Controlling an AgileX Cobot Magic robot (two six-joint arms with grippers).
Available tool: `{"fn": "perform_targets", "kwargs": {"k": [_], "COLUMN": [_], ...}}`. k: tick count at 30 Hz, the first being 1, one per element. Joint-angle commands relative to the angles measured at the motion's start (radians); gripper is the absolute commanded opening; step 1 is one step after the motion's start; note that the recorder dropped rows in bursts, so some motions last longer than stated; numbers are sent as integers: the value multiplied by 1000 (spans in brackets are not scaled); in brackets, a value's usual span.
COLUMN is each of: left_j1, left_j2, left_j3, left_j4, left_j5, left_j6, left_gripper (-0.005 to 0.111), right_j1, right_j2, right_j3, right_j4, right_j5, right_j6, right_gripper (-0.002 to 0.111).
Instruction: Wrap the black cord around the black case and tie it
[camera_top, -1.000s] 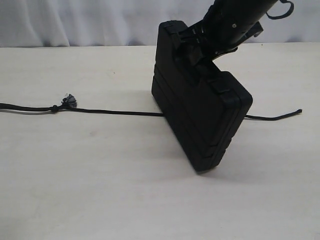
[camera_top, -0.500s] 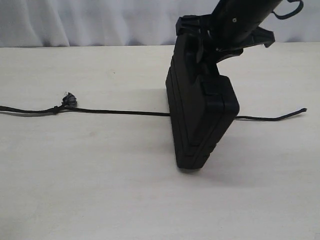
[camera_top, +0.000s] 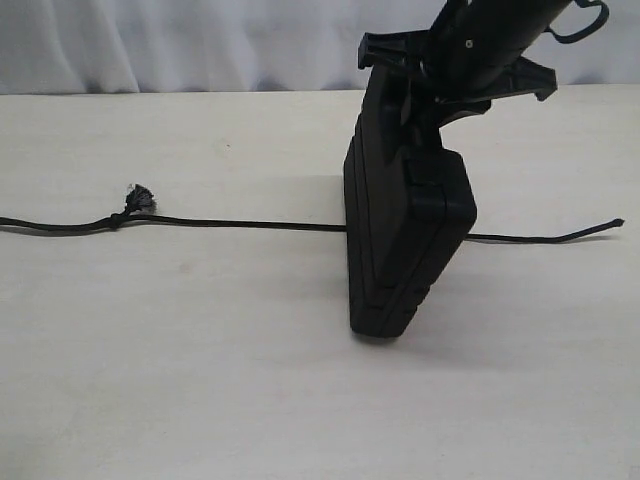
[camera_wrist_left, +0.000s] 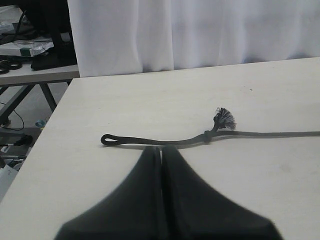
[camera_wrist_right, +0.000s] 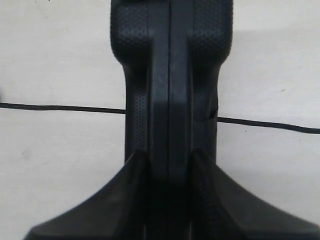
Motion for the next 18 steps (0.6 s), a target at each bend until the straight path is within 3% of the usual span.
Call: {"fn": "perform_targets", "kwargs": {"k": [1,18], "left_j1": [-10,-10], "left_j2": [-5,-5], "left_j3": [1,1], "left_j4": [-2,-4], "left_j5": [-9,-9], "left_j6": [1,1], "left_gripper": [0,0], "right_j1": [-8,-8], "right_j2": [11,25], "right_j3": [-5,-5], "right_j4": [-30,51], "right_j5": [-19,-43], "right_j6": [4,-29], "right_gripper": [4,4]}}
